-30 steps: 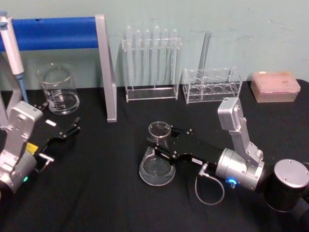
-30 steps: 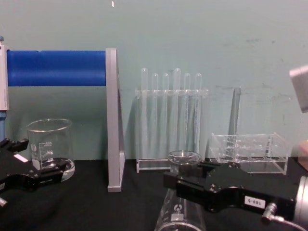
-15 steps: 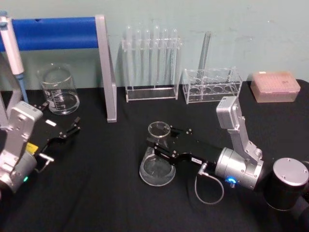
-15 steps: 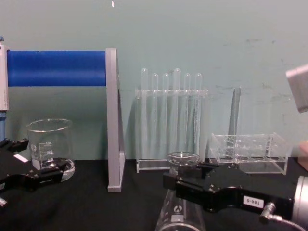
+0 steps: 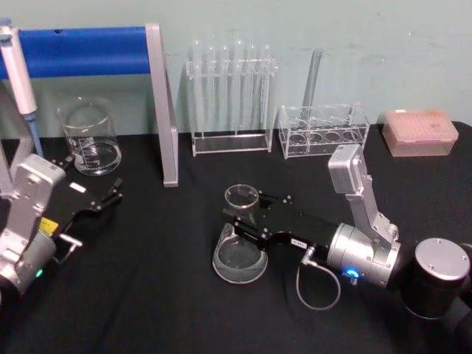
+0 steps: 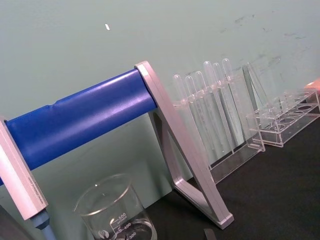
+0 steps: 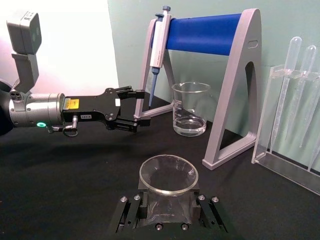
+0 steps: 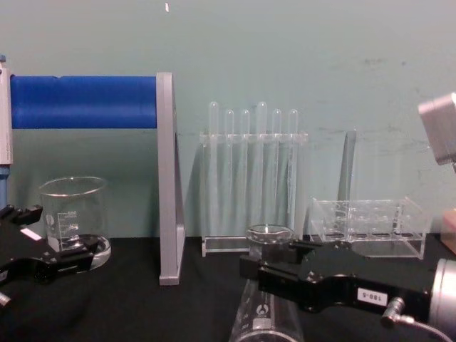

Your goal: Grasp the erlenmeyer flask with one hand, shake it three times, then place it back.

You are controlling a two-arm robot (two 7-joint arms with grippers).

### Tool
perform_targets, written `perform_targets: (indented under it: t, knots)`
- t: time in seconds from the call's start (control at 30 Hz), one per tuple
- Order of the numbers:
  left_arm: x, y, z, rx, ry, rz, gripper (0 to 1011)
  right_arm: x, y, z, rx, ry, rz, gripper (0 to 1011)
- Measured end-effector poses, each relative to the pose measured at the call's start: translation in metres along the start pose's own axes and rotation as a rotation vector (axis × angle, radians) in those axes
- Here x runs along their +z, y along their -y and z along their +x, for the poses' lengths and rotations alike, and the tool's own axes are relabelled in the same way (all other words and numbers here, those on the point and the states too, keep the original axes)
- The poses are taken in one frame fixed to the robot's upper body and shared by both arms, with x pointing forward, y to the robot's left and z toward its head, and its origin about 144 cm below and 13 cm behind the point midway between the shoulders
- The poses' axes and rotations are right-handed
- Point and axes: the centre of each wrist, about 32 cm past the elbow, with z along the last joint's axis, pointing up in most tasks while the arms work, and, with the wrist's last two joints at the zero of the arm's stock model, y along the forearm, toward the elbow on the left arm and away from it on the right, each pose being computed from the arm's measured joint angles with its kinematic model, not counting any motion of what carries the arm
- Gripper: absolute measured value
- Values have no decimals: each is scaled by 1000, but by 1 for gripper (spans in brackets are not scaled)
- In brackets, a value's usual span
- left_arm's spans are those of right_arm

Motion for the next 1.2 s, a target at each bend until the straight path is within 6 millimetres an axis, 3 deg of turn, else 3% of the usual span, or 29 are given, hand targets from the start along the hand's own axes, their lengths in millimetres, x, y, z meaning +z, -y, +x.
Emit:
perform_targets:
  t: [0.83, 1.2]
  knots:
    - [0, 0, 0, 0, 0, 0, 1001, -1, 1, -1, -2, 0, -9, 473]
    - [0, 0, 0, 0, 0, 0, 1001, -1, 1, -1, -2, 1, -9, 807]
